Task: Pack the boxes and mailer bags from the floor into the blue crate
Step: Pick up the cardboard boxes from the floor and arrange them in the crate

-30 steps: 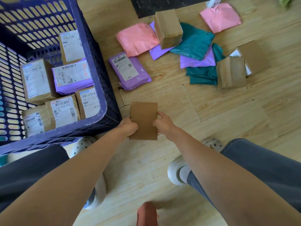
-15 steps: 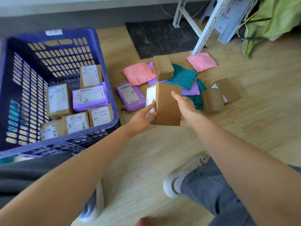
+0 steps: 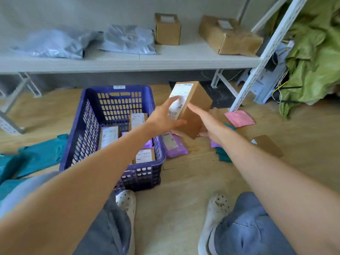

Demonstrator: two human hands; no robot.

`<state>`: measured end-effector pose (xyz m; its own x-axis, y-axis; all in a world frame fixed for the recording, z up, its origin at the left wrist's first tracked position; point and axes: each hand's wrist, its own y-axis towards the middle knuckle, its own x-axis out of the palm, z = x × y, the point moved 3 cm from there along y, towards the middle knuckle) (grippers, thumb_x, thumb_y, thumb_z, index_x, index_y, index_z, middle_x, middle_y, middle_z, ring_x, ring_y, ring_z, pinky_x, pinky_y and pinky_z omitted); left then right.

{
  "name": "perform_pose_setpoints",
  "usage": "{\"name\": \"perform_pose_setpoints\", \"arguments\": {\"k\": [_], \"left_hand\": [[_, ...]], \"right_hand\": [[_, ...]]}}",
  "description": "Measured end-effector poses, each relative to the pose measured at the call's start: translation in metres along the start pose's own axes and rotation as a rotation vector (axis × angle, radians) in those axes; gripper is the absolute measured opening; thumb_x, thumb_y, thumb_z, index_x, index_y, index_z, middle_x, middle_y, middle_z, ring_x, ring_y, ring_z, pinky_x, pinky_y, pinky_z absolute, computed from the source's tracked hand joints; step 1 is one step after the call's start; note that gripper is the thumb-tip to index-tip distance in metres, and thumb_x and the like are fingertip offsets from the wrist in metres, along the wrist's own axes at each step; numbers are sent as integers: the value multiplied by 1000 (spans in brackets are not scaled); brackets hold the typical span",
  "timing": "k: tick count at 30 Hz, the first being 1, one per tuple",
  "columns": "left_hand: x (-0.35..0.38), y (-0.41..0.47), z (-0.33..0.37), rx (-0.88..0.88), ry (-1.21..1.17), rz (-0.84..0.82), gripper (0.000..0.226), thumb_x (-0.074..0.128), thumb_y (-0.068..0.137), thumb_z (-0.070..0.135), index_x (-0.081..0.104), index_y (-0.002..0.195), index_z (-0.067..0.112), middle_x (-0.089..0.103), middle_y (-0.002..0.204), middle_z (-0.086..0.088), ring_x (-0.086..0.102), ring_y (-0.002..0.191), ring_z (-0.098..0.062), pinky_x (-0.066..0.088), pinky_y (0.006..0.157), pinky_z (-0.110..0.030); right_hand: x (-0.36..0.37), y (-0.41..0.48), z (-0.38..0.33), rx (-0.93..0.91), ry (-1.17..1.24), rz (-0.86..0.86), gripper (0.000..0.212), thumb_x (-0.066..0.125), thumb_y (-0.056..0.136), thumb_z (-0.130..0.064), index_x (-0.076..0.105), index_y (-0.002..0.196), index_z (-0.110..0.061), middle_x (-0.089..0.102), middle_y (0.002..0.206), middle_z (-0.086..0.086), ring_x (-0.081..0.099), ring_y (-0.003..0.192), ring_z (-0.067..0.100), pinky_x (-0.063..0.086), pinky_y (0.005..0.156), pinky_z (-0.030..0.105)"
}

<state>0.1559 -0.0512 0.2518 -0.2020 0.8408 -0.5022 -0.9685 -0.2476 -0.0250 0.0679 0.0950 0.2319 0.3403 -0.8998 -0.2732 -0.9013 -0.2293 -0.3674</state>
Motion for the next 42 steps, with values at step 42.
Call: {"name": "perform_pose_setpoints", "arguments": {"k": [42], "left_hand": [[-188,199,-327,-208,1109,-6,105,82,66,30,17,147,11,30,143,-8,29,135,-26,30,111,-37]], "right_hand": [[365,285,-7,-698,-946,-544,104,85,66,-19,19,146,-16,23,145,5,36,130,23,46,98,36]]}}
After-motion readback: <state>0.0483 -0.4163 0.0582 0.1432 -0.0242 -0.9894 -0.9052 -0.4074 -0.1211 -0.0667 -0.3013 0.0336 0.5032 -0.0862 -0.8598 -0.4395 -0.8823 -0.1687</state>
